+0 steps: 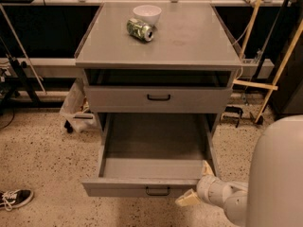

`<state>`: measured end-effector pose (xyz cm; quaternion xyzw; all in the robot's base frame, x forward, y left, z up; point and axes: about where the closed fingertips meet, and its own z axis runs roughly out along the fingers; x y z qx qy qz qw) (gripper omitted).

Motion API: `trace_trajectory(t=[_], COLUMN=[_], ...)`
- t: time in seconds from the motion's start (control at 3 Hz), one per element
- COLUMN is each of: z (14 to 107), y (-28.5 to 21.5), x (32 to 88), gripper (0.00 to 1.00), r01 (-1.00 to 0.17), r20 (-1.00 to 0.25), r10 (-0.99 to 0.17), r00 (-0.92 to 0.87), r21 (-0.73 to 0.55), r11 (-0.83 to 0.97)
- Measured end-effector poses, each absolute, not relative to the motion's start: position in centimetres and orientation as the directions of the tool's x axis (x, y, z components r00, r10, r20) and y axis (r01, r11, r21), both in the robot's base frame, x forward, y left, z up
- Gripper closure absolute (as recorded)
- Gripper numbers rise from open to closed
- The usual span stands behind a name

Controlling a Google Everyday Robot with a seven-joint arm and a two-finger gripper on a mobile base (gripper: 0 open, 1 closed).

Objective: Open middle drawer

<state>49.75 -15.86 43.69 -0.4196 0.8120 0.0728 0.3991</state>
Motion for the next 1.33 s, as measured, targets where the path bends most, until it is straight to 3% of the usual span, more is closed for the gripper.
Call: trace_trajectory(t=[0.33,0.67,1.0,1.33], z=[46.5,50.9,53.0,53.6], y=[-16.2,-14.9,-15.6,-16.5], x=[48.2,43.7,36.4,32.9], gripper=[0.00,0.00,0.00,0.00], r01=[-0.728,-0.735,-0.745,-0.739], r20=[-0.712,-0.686,-0.632,-0.607], r10=[-0.639,-0.695,-0.738,-0.749], r00=[-0.291,-0.215,-0.235,-0.265], r21=[-0.269,-0.355,-0.371,-0.370], r11=[0.631,0.578,0.554,0.562])
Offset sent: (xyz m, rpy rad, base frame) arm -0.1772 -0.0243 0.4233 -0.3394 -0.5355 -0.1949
